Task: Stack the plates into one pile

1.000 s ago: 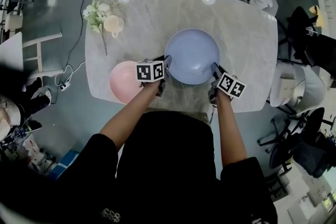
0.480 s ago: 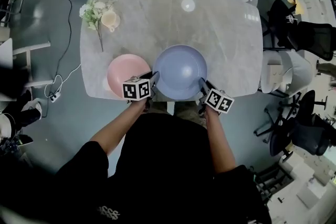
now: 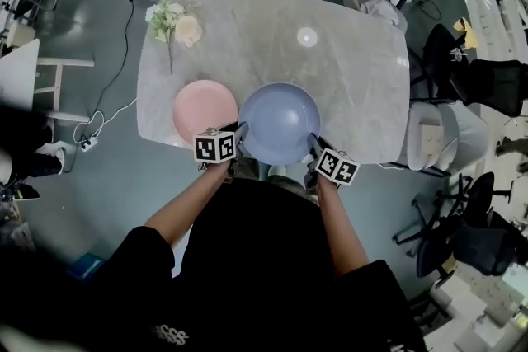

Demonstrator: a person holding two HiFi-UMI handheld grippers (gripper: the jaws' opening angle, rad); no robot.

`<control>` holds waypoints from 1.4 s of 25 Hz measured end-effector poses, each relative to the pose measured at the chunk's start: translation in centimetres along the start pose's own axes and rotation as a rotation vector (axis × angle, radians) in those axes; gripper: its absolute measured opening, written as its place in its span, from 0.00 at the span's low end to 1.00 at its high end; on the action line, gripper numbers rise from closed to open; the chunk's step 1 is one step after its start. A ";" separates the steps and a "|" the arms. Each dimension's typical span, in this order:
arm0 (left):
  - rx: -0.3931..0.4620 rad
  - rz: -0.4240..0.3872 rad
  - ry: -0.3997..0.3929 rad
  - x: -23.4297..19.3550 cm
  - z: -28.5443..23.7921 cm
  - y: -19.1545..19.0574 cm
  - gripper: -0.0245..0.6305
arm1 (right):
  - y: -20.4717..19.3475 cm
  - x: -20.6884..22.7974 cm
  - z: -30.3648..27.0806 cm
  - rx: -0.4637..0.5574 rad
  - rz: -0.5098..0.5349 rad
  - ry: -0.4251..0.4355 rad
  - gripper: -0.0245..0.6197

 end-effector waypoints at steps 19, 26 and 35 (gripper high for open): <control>0.082 0.061 0.092 3.4 5.4 -10.9 0.15 | -6.3 1.3 5.8 -0.008 0.084 0.102 0.12; 0.067 0.068 0.045 -1.2 9.6 -11.4 0.15 | -10.6 -3.9 5.2 -0.009 0.092 0.060 0.12; 0.043 0.069 -0.052 -11.3 19.0 -10.9 0.15 | -19.5 -15.1 2.8 0.020 -0.048 0.031 0.12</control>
Point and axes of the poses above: the fingertips, and each gripper's own axes: z backward along the fingers, x to its right, y out of its top, the point moved 2 cm from there along z, backward along the fingers, and after that the axes turned 3 degrees about -y, right-handed, at the moved point
